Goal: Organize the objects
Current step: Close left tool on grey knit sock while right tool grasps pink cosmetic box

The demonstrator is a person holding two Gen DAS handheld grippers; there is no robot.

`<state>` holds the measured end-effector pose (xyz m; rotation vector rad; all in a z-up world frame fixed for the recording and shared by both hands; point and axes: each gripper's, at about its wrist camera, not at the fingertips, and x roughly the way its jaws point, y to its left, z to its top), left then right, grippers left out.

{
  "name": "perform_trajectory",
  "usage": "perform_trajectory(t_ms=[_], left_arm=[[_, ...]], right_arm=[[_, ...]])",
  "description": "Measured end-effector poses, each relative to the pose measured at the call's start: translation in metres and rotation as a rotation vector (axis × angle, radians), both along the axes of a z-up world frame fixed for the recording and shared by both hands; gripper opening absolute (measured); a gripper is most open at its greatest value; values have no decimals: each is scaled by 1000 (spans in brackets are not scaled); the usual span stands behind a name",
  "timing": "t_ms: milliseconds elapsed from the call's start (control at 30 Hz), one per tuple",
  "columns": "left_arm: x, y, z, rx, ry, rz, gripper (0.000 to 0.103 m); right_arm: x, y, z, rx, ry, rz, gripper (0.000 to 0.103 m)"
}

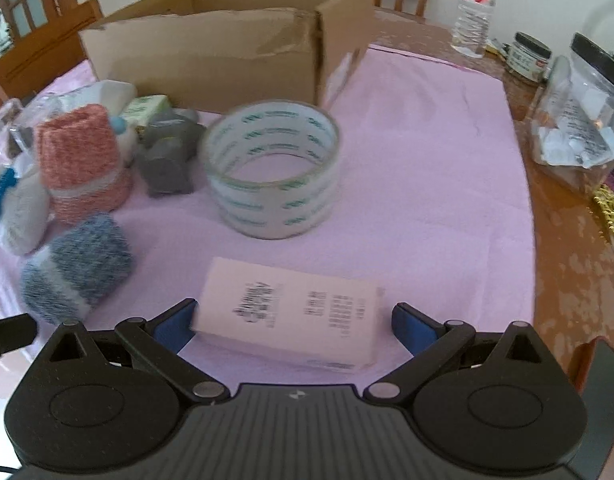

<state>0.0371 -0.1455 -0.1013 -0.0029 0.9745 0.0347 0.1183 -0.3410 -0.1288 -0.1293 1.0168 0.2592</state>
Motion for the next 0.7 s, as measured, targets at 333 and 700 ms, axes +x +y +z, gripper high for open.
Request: perform_trajectory(t_ms=[333,700], left_arm=[[25,-20,-24,1,30,-127,102],[28,-15,-29,-16,38,-142,103]], right_arm=[[1,-23,-3,-18,-10,-27,103],[-2,-23,-4,-15,-21,-21,103]])
